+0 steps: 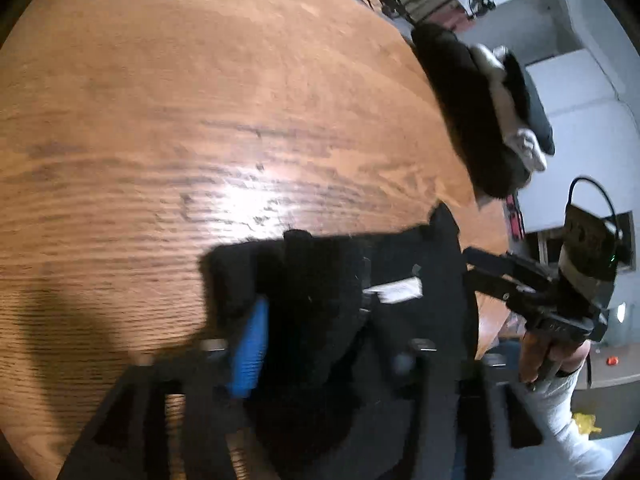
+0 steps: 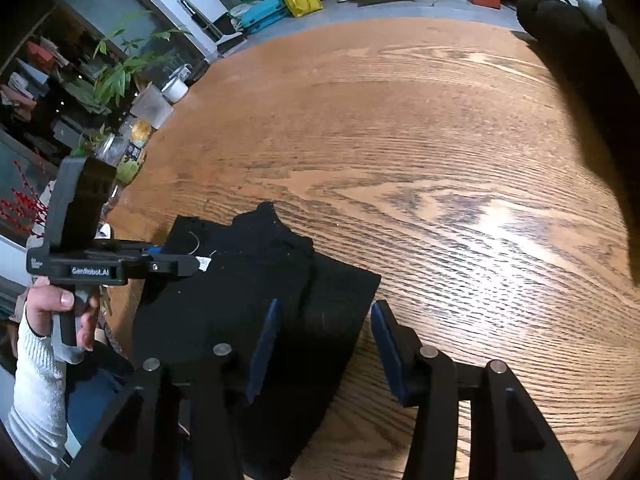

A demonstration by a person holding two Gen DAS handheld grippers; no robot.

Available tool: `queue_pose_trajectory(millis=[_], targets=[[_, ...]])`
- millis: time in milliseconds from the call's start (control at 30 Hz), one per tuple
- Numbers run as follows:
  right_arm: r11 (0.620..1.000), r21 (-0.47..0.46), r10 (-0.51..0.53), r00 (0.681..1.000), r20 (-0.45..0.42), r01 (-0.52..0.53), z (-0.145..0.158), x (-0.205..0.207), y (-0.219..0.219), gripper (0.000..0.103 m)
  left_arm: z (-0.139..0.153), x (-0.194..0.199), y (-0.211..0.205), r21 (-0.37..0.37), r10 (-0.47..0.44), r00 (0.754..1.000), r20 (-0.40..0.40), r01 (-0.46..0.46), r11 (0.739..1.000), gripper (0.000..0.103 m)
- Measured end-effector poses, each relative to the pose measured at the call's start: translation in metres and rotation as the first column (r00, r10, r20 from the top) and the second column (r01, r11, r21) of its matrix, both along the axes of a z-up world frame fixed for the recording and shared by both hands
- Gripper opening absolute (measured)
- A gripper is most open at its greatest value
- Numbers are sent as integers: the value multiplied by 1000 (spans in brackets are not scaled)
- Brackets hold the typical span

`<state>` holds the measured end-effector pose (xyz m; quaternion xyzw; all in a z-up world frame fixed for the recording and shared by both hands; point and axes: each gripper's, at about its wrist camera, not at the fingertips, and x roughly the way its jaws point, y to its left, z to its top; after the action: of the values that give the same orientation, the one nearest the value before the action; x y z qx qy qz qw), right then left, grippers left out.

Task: Fold clothes
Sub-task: 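Grasp the folded black garment's edges with both grippers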

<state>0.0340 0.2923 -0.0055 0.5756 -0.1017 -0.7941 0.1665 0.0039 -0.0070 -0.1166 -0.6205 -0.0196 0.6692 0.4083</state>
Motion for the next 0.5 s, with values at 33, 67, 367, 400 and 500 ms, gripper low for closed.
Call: queue_pose_trajectory(millis=[33,67,367,400,500], targets=[[1000,-4,0,1000,-5,0,1,0,0,52,-1,-3,-2,-3,14,1000,2,-14,1000,81],[1000,-8,2,1000,-9,-2,3,0,-1,52,-2,-6,-5,-7,29,1000,3,-29,1000,81],[1000,1,-16,1000,-9,16,-10,-15,-11,47,-10,-12,-14,-14,37,998,42,-36,999,80],[1000,-21,-7,1000,9,8,-12,-17,-13,43,-11,-12,-13,-15,28,999,44,-27,1000,77],[998,-66,14,999,46,-11,-12,-23,-17,12,-12,-9,-10,-18,0,999,51,1,1000,40]])
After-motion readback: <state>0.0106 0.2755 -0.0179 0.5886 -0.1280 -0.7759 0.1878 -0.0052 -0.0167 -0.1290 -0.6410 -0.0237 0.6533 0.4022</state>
